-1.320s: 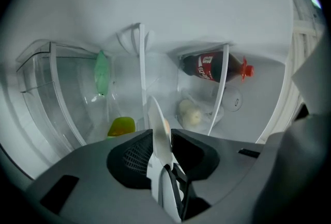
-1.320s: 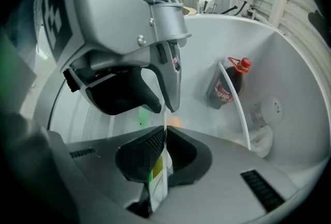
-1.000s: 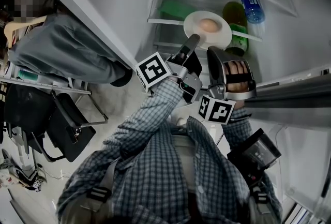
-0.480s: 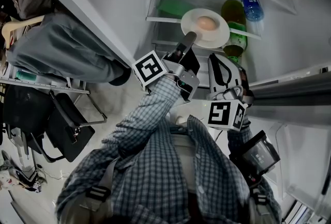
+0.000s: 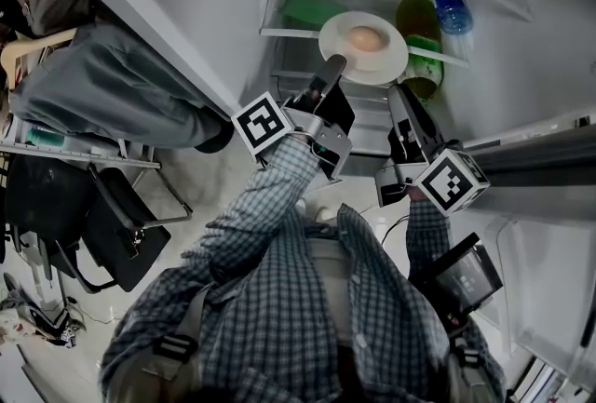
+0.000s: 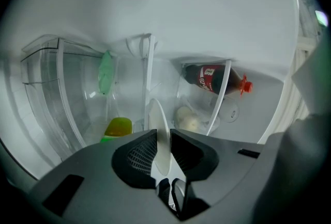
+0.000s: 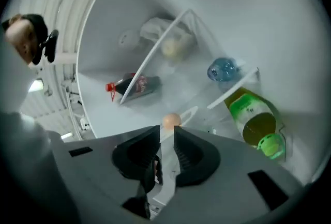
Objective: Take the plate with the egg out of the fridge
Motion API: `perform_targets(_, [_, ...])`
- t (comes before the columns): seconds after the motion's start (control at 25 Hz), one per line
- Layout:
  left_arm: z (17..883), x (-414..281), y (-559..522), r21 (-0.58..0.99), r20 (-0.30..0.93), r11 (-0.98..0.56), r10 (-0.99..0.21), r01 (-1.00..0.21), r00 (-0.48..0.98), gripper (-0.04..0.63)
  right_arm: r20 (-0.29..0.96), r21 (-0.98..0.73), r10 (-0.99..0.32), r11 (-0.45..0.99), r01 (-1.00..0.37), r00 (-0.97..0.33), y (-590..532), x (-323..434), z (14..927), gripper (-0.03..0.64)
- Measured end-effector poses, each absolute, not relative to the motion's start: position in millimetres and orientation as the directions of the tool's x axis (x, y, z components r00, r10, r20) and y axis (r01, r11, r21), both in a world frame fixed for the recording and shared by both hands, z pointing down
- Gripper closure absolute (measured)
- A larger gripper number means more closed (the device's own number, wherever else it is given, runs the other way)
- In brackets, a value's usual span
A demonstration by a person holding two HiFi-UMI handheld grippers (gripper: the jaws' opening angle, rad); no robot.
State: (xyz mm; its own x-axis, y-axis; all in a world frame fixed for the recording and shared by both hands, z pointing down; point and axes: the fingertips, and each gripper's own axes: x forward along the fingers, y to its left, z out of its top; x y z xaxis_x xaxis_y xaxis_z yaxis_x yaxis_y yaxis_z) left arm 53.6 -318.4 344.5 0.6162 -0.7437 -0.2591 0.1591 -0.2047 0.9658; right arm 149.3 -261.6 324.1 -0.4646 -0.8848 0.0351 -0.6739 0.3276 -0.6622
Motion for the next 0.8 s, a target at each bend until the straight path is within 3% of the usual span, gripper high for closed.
perform_targets(0.32, [345.8, 52.3, -315.4, 0.967, -0.254, -0.213, -0.729, 0.142, 0.636, 0.515, 0.006, -0.869, -0.909, 0.202, -0.452, -0.416, -282.1, 168.4, 347.8, 0.538])
perform_targets(0.56, [345.7, 49.3, -314.8, 0.965, -0.262, -0.219, -0.727, 0.147, 0.634, 0.515, -0.059, -0.899, -0.894, 0.242, -0.366, -0.445, -290.0, 163.2, 341.9, 0.538])
perform_targets(0.8, [347.4, 47.1, -312.4, 0.964, -0.265, -0.216, -0.727, 0.154, 0.634, 0.52, -0.045, -0.931, -0.9, 0.196, -0.309, -0.433, -296.9, 164.7, 349.3, 0.538])
